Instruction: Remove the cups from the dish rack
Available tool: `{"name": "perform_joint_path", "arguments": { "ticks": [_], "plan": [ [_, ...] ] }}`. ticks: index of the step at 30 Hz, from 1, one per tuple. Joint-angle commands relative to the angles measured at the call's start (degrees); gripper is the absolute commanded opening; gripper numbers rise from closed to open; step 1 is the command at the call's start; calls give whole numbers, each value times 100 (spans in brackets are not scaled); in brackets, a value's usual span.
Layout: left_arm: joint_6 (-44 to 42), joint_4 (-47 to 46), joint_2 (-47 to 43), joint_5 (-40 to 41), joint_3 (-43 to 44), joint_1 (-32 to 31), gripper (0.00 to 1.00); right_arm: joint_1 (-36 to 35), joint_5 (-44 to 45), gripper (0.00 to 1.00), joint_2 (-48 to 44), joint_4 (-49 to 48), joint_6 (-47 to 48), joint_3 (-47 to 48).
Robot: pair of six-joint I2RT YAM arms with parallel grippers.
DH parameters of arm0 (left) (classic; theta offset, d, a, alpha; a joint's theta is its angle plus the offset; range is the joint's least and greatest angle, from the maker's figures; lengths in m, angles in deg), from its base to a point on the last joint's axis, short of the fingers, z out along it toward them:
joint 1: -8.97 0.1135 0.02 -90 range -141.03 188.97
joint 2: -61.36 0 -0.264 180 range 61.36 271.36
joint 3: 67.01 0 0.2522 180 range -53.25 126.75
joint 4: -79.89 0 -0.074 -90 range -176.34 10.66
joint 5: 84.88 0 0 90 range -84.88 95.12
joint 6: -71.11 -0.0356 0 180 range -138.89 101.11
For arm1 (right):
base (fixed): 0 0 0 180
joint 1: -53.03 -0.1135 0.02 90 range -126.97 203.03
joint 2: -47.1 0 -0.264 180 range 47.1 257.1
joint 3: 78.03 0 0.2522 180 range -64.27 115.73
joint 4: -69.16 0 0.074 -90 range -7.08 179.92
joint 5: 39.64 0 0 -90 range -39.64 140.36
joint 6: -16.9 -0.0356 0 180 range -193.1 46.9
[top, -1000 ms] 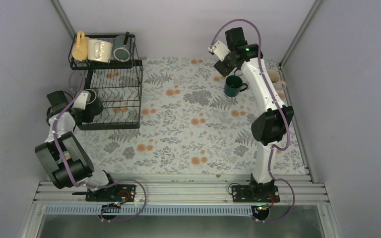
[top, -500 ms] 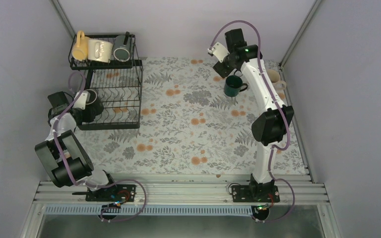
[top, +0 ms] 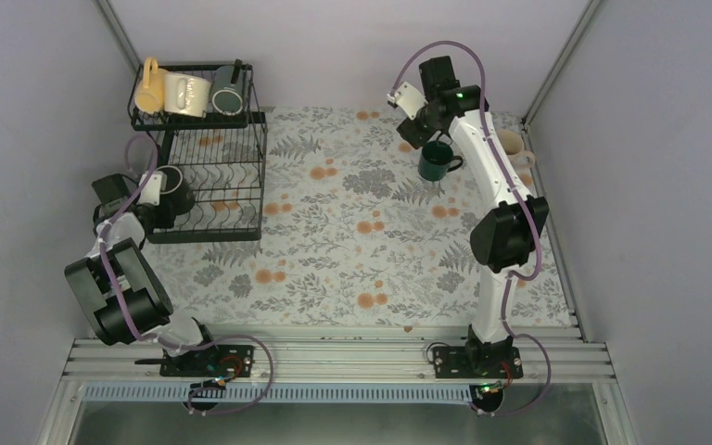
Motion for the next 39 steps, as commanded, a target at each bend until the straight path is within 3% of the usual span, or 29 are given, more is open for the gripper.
{"name": "perform_joint_path", "arguments": {
  "ticks": [1, 5, 12, 17, 22, 26, 29, 31, 34, 39],
  "plan": [
    [45, -196, 10, -181, -77, 39, 17, -48, -266, 64, -195, -52, -114, 142],
    [-32, 85, -299, -324, -59, 33, 4, -48, -574, 64, -287, -39, -124, 147],
    [-265, 1634, -1590, -896, 433, 42, 2, -44, -1508, 65, -581, 29, -166, 36],
    [-698, 3161, -2195, -1994, 1533, 44, 2, -48, -2593, 65, -786, 106, -296, -35],
    [-1146, 4064, -2513, -3550, 2212, 42, 2, -45, -4634, 67, -1113, -37, -438, -618],
    [-636, 3557, -2821, -4775, 2354, 29, 2, -43, -6804, 69, -1441, -684, -620, -1681],
    [854, 2066, -3103, -5335, 2193, -101, 2, -73, -8058, 70, -1509, -1174, -745, -2254],
    [2064, 352, -3339, -5101, 1881, -375, 2, -95, -8542, 71, -1344, -1122, -650, -2188],
    [2961, -1145, -3515, -4376, 1489, -1089, 2, -111, -9096, 72, -1016, -886, -398, -1995],
    [2942, -1500, -2942, -3128, 1529, -2609, 2, -175, -9326, 74, -700, -1624, -964, -1815]
  ]
}}
